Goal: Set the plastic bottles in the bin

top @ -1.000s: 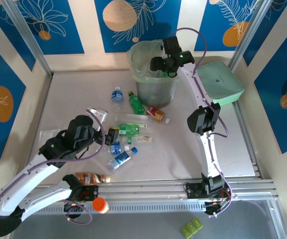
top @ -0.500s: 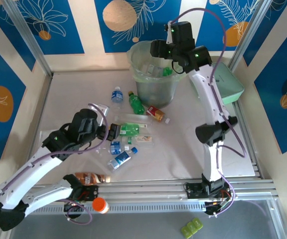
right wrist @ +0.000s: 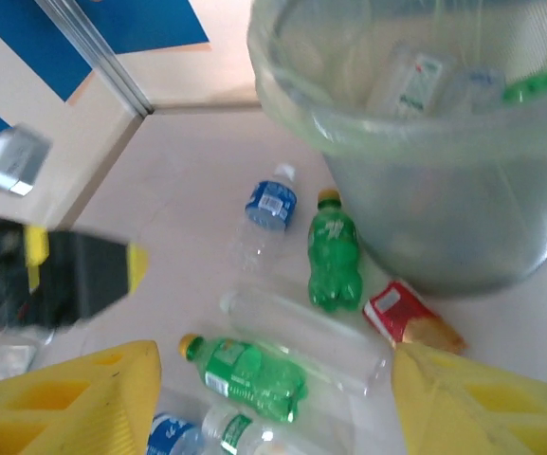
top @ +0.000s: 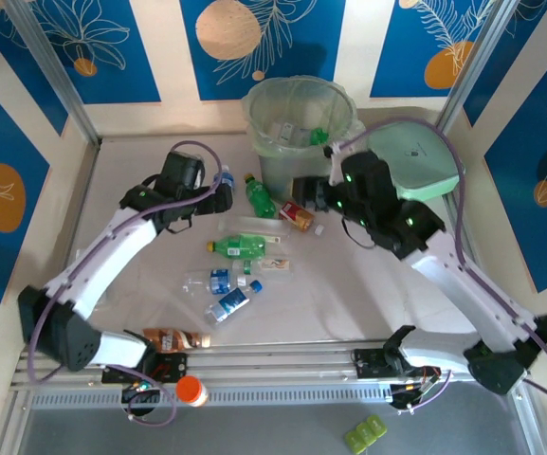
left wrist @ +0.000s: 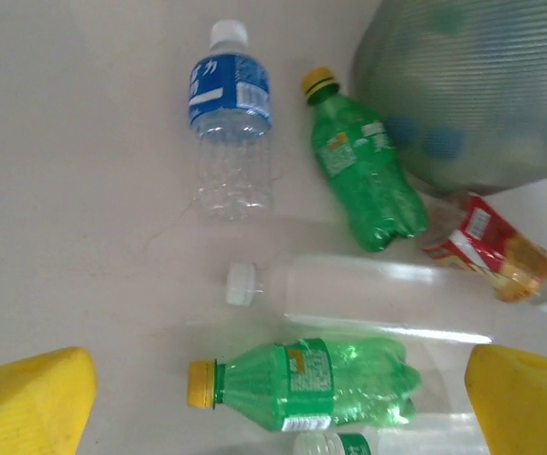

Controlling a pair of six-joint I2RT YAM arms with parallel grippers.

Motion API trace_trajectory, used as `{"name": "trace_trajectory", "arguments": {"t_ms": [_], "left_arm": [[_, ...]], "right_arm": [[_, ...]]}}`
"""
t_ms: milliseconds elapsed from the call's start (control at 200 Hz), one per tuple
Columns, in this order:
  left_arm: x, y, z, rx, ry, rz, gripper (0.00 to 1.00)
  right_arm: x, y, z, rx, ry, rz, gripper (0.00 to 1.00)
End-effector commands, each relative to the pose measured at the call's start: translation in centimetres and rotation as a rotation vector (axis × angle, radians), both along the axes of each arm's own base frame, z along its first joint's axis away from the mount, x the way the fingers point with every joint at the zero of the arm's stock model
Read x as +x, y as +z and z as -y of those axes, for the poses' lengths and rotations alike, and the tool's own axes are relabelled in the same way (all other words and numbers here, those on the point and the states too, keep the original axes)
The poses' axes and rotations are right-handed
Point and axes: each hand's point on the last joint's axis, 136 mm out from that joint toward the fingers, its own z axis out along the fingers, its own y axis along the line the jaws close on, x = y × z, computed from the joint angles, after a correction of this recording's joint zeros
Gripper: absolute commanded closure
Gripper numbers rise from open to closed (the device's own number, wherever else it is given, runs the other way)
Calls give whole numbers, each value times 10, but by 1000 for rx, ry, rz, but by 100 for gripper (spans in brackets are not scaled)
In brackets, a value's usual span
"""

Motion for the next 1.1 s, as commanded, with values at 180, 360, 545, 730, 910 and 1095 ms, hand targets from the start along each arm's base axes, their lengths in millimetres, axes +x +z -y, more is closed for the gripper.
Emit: {"name": "trace_trajectory", "arguments": {"t_ms": [180,360,545,730,910,1095], "left_arm": [[80,-60,-5,51,72,-144,1],[118,-101,-3,115,37,-210,0],[145,-129,10,136,-30,-244,0],[156,-153,14,141,-33,-284,5],[154,-173,9,171,-23,-309,16],[150,-184,5,193,-26,-323,30]], "right_arm": [[-36,-34,18,122,-14,-75,34],[-36,-40,8,141,40,-81,34],[-29,-50,15,163,18,-120,33],[-30,-55,17,206,28,-138,33],[-30,-63,20,202,28,-148,33],[-29,-60,18,257,45,-155,35]]}}
